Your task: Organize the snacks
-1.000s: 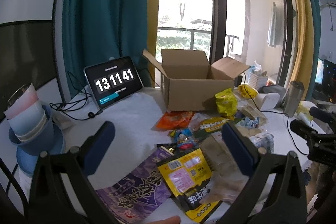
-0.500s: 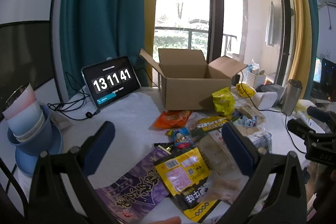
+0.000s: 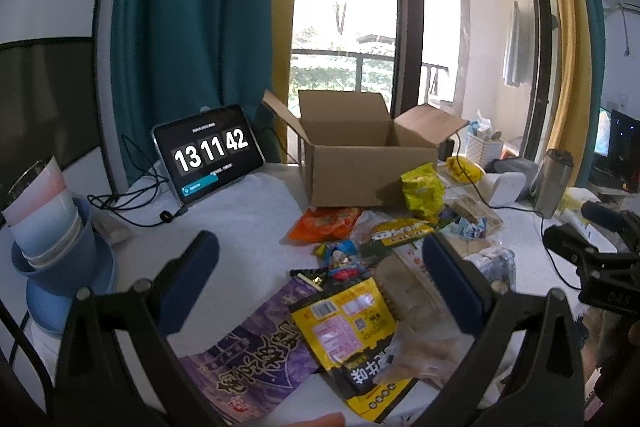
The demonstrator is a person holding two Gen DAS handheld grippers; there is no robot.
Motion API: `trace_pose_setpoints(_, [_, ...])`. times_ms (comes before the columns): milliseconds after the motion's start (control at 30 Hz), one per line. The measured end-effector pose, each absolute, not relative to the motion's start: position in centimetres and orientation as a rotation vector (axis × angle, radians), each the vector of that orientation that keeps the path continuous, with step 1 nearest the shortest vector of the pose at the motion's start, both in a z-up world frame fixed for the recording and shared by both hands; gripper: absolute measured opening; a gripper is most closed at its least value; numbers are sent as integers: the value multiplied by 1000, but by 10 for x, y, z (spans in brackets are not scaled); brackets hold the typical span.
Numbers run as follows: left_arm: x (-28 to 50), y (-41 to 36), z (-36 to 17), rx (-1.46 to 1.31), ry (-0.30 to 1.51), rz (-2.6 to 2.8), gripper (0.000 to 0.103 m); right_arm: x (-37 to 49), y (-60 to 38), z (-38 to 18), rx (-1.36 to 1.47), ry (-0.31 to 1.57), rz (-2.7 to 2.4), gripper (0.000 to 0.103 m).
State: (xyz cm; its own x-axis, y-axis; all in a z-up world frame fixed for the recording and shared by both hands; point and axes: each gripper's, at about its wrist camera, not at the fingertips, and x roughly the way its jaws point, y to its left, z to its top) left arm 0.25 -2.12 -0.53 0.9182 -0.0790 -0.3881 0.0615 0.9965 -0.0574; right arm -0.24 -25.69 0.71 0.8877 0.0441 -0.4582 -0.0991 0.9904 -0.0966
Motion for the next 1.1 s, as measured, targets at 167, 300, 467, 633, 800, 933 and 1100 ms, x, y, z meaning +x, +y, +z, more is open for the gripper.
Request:
trace_pose_setpoints(167, [3,-22,-5,-44,401,-72,103,-2,-257,7,-119,473,75,98])
trace_pose_setpoints(300, [3,-22,-6,-44,402,-73,103,-2,-257,7,-119,473,75,98])
trace_pose_setpoints(467, [3,-23,-8,-44,405,-74,103,-2,-257,6,-119,476,75,98])
trace_pose_setpoints(633, [6,-23,-13,-46,422,-75,103,-2,-255,4,-116,482,78,98])
trace_pose_setpoints(800, [15,-22,-25,-49,462,-69,103,3,-259,-6,-108,506,78,98])
trace_pose_setpoints(933, [26,-25,-41,-39,519,-64,103,13,-267,-18,-92,543,69,98])
trace_pose_setpoints(1100, [40,-32,-63,-12,604,-66,103,24,-285,-39,-47,592,51,98])
